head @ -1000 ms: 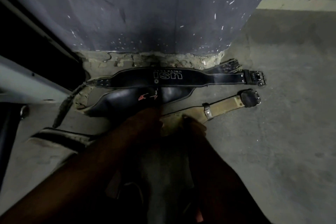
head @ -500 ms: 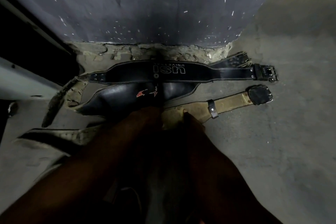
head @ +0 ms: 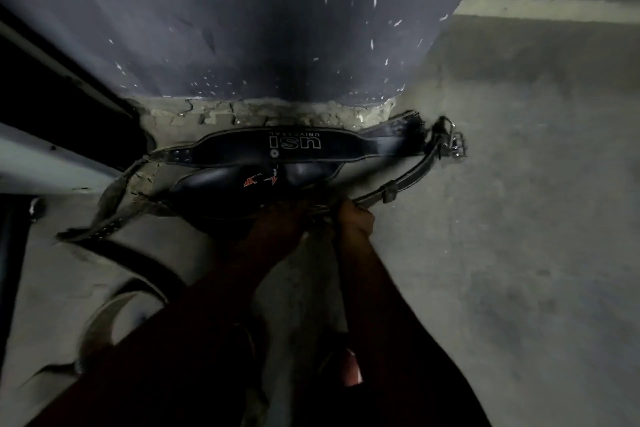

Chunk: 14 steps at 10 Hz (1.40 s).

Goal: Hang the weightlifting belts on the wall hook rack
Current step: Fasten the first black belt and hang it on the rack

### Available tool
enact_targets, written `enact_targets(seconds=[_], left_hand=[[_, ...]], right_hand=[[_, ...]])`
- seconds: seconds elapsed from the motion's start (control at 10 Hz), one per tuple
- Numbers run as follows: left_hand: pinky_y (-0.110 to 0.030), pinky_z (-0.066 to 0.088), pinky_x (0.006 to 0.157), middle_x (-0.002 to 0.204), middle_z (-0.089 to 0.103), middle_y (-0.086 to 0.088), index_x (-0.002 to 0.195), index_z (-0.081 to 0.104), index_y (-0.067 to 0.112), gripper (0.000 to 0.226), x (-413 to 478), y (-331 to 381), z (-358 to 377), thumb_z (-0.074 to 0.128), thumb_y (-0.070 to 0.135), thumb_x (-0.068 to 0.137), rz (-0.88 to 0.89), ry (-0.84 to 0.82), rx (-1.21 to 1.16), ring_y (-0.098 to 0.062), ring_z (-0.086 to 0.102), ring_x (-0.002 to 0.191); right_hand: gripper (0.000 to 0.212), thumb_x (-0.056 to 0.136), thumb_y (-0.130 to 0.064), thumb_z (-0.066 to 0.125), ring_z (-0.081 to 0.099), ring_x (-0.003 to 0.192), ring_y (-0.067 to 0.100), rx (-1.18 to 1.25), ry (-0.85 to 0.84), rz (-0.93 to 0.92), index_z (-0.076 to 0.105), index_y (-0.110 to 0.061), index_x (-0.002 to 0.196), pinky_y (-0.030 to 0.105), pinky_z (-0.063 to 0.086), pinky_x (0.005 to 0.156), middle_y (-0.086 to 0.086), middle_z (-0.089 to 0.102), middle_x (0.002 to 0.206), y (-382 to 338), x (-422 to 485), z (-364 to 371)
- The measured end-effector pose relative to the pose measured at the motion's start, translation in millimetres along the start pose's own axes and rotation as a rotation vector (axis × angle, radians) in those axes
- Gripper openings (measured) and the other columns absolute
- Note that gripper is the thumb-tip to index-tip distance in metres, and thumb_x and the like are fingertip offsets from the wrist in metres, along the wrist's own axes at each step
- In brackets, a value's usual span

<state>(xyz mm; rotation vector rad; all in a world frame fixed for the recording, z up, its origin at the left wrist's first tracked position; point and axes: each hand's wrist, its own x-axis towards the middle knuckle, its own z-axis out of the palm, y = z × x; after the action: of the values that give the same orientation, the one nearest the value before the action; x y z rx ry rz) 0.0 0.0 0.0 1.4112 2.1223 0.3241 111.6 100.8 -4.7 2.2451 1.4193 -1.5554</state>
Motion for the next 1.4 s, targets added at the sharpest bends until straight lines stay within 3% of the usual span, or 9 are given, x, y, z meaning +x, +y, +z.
enact_targets(seconds=[0.2, 0.4, 0.6, 0.7, 0.8, 1.0, 1.2, 1.3, 1.4], left_hand=[[-0.049, 0.047, 0.105, 0.126, 0.063, -0.007, 0.106, 0.067, 0.037, 0.03, -50.6, 74.6, -155.5, 0.058, 0.053, 0.083, -0.281, -0.269, -0.392, -0.028, 0.059, 0.118], [-0.017, 0.049, 0.08, 0.098, 0.068, 0.007, 0.106, 0.068, 0.013, 0.016, -114.5, 175.6, -344.1, 0.062, 0.003, 0.094, -0.178, -0.176, -0.752, 0.008, 0.062, 0.081], [-0.037, 0.057, 0.086, 0.101, 0.075, -0.003, 0.108, 0.071, 0.022, 0.032, -166.2, 246.9, -492.5, 0.064, 0.049, 0.091, -0.313, -0.306, -0.903, -0.024, 0.071, 0.096], [-0.027, 0.054, 0.058, 0.077, 0.067, -0.005, 0.097, 0.069, 0.013, 0.062, -168.0, 296.5, -563.1, 0.051, 0.071, 0.087, -0.355, -0.13, -1.018, -0.018, 0.063, 0.065], [-0.022, 0.038, 0.05, 0.066, 0.054, -0.003, 0.082, 0.062, 0.015, 0.034, -170.6, 341.4, -613.6, 0.062, 0.047, 0.091, -0.326, 0.061, -1.056, -0.014, 0.048, 0.051], [-0.028, 0.049, 0.06, 0.078, 0.056, 0.002, 0.088, 0.052, 0.021, 0.014, -208.1, 420.9, -660.7, 0.052, 0.012, 0.099, -0.16, 0.358, -1.165, -0.011, 0.05, 0.063], [-0.029, 0.039, 0.064, 0.064, 0.049, 0.012, 0.091, 0.057, 0.026, 0.013, -250.6, 440.3, -680.5, 0.061, 0.013, 0.091, 0.331, 0.67, -0.902, -0.008, 0.043, 0.061], [-0.029, 0.039, 0.069, 0.075, 0.049, 0.002, 0.099, 0.061, 0.047, 0.029, -274.7, 441.7, -709.2, 0.061, 0.018, 0.096, 0.507, 0.721, -0.877, -0.012, 0.045, 0.071], [-0.03, 0.049, 0.087, 0.101, 0.066, -0.005, 0.118, 0.063, 0.034, 0.028, -296.1, 443.7, -720.4, 0.056, 0.014, 0.101, 0.653, 0.735, -0.915, -0.014, 0.06, 0.091]], right_hand=[[0.059, 0.073, -0.073, 0.065, 0.06, 0.108, 0.027, 0.413, 0.273, -0.023, 0.073, -0.018, 0.091, 0.035, 0.047, 0.101, 0.012, 0.065, 0.107, -78.6, -163.9, -117.3], [0.035, 0.094, -0.043, 0.061, 0.068, 0.092, 0.017, 0.85, -0.244, -0.118, 0.066, -0.017, 0.116, 0.032, 0.059, 0.076, 0.002, 0.072, 0.102, -182.1, -288.6, -260.1], [0.022, 0.093, 0.003, 0.06, 0.068, 0.062, 0.01, 0.527, -0.594, -0.332, 0.054, -0.017, 0.099, 0.025, 0.058, 0.054, 0.002, 0.071, 0.081, -246.2, -408.5, -340.4], [0.035, 0.086, 0.006, 0.067, 0.065, 0.069, 0.009, 0.304, -0.724, -0.533, 0.052, -0.02, 0.103, 0.022, 0.054, 0.054, 0.006, 0.063, 0.096, -249.9, -463.5, -368.4], [0.038, 0.08, 0.002, 0.075, 0.058, 0.073, 0.013, 0.094, -0.836, -0.68, 0.052, -0.019, 0.102, 0.023, 0.054, 0.058, 0.015, 0.052, 0.095, -259.7, -498.7, -399.5], [0.038, 0.085, -0.056, 0.067, 0.06, 0.073, 0.009, -0.024, -0.603, -0.856, 0.058, -0.025, 0.105, 0.025, 0.051, 0.066, 0.0, 0.063, 0.092, -305.7, -562.7, -458.6], [0.013, 0.101, -0.024, 0.056, 0.043, 0.065, 0.005, 0.083, -0.34, -1.28, 0.049, -0.018, 0.091, 0.023, 0.05, 0.056, -0.004, 0.04, 0.074, -342.5, -626.1, -458.5], [0.019, 0.099, -0.013, 0.058, 0.042, 0.063, 0.005, 0.131, -0.233, -1.459, 0.046, -0.005, 0.088, 0.025, 0.051, 0.052, 0.0, 0.037, 0.073, -360.2, -659.9, -463.6], [0.017, 0.098, -0.012, 0.059, 0.048, 0.063, 0.003, 0.198, -0.209, -1.635, 0.053, -0.019, 0.084, 0.026, 0.052, 0.051, -0.003, 0.043, 0.074, -379.5, -705.4, -470.8]])
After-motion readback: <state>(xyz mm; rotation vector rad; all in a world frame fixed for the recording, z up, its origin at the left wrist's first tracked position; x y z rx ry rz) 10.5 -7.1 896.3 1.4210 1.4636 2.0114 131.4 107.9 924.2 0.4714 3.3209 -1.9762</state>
